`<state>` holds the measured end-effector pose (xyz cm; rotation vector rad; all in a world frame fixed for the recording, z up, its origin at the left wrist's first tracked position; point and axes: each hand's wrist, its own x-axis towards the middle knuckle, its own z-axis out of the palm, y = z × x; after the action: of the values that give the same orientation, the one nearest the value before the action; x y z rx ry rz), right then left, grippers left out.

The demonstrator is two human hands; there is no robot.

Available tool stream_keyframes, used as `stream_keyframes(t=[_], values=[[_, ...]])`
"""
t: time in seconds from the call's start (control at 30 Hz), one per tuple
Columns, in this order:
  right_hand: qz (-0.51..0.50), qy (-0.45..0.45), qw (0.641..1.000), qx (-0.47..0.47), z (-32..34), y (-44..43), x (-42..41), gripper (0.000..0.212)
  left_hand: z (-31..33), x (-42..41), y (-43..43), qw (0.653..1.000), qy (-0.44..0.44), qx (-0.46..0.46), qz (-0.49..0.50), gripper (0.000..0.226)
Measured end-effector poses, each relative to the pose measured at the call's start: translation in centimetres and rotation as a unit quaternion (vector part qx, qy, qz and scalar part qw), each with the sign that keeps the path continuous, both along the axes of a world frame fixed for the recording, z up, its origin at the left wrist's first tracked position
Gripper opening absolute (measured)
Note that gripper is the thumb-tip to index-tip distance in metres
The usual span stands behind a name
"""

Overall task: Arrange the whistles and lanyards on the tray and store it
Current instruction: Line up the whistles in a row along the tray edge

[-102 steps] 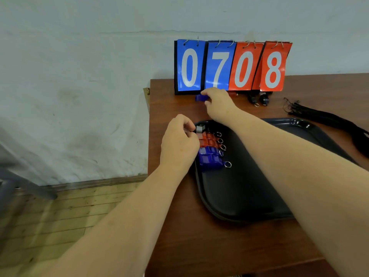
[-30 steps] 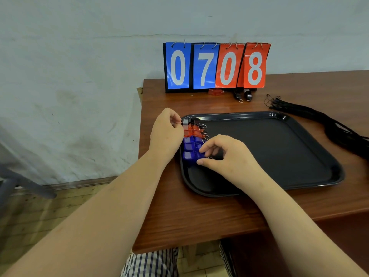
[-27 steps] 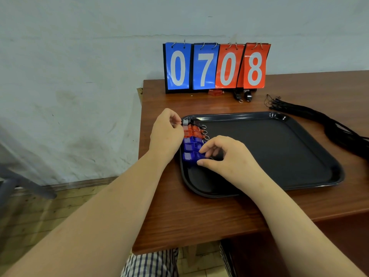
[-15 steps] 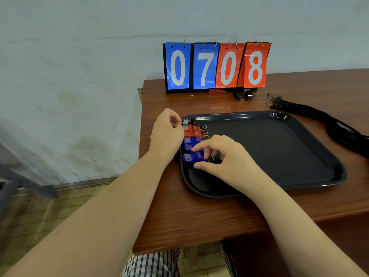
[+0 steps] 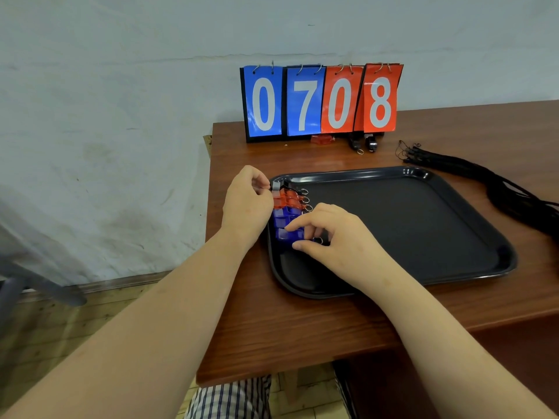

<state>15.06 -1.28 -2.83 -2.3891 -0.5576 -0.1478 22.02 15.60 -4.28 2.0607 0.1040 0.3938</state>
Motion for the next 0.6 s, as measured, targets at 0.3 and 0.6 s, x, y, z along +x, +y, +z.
stream_keyframes(t=[0.3, 0.6], values=[[0.001, 0.004, 1.0, -0.003, -0.04, -0.11, 0.1, 0.022, 0.04, -0.03, 0.01, 1.0, -0.003, -0.003, -0.002, 0.019], [-0.002, 0.008, 1.0, -0.001, 0.02, -0.17, 0.16, 0.023, 0.11, -0.09, 0.02, 1.0, 0.0, -0.004, -0.004, 0.02]])
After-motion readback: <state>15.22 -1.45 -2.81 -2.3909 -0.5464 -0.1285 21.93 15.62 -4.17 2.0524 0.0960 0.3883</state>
